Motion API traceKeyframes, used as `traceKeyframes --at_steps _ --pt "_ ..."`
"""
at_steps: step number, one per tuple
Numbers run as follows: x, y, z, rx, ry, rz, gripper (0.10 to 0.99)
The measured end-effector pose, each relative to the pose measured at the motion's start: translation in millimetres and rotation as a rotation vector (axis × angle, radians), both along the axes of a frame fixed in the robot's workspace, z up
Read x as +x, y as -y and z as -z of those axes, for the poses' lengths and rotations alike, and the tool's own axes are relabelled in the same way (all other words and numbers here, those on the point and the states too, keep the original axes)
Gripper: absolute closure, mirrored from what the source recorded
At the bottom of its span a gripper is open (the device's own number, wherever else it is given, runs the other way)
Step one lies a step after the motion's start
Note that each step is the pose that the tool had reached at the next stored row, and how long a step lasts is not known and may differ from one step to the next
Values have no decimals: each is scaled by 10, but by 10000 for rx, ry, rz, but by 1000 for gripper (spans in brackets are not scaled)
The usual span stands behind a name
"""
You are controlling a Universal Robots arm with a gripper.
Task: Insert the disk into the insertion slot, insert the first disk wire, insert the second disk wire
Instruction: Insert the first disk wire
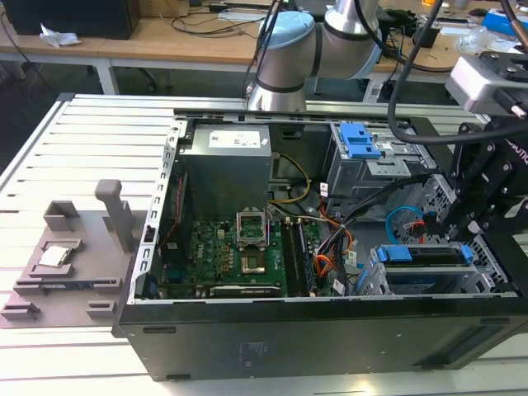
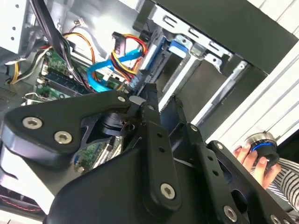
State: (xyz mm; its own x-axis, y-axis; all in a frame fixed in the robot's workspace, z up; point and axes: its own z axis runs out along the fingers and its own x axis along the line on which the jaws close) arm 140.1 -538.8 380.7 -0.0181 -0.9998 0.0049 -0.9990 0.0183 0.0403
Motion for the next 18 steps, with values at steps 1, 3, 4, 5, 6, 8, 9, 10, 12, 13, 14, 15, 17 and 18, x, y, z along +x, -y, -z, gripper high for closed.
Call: traceKeyframes --at_steps 1,3,4,5,6,8,9,10,12,13,14,15,17,18 --pt "7 -32 -1 -5 0 0 784" --pt "10 -51 2 -6 0 2 784" --pt "13 -54 10 -5 -1 0 784" --pt "14 -55 15 -7 -2 1 784" --pt "15 -55 21 -6 -2 0 784" --pt "24 -63 34 -6 -3 -2 784" --pt "27 -75 40 -5 -4 0 784" --pt "33 -99 45 -4 -4 0 784" --pt "40 -144 62 -6 -4 1 784" --pt "40 -154 86 -5 -6 2 784" --pt "40 -156 107 -12 -5 4 784" --pt "41 -157 140 -37 -5 5 784" --pt "41 -156 199 -83 -5 13 784" --pt "41 -157 200 -92 -5 13 784"
